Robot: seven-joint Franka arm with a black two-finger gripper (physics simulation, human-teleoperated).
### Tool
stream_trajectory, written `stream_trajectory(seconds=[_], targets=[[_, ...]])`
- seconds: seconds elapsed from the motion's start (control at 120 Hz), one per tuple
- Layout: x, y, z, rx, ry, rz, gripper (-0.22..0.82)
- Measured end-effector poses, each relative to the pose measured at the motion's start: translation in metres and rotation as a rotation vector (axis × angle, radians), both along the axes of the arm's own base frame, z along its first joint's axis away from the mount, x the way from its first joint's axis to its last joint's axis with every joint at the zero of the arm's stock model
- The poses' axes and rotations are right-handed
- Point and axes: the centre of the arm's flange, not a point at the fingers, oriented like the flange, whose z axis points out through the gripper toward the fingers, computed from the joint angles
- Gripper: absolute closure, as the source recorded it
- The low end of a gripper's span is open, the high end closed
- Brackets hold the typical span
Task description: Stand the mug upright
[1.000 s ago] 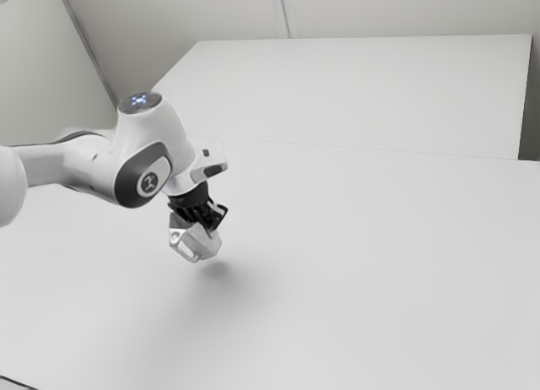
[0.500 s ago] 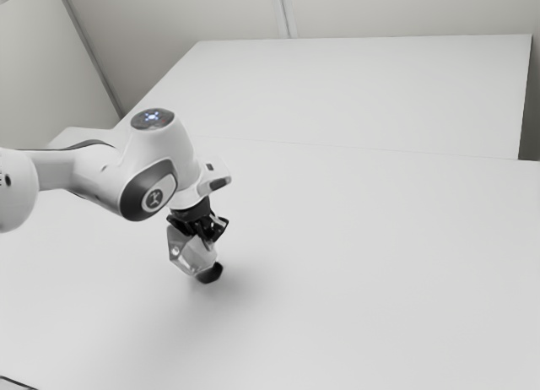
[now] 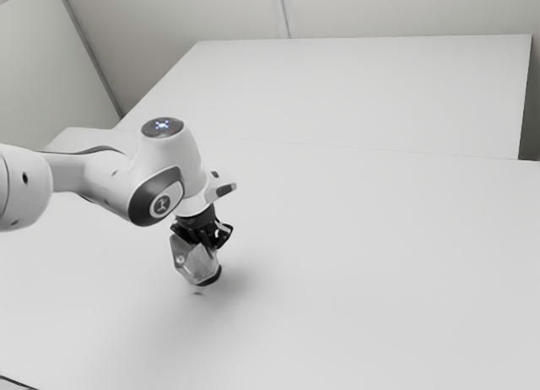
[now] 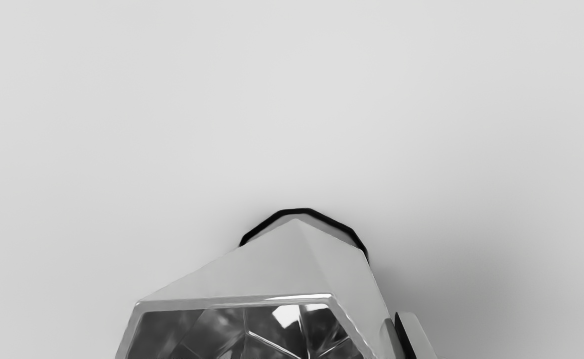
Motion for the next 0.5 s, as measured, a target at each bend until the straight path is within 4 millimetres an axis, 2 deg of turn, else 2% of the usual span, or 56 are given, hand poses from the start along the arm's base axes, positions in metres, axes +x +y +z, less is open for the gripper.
stream_trajectory(seconds=[0.283, 0.5], targets=[[0.0019, 0.002, -0.0081, -0.007, 0.004, 0.031, 0.76], [0.0025, 0.001, -0.0078, -0.019, -0.001, 0.04, 0.54]])
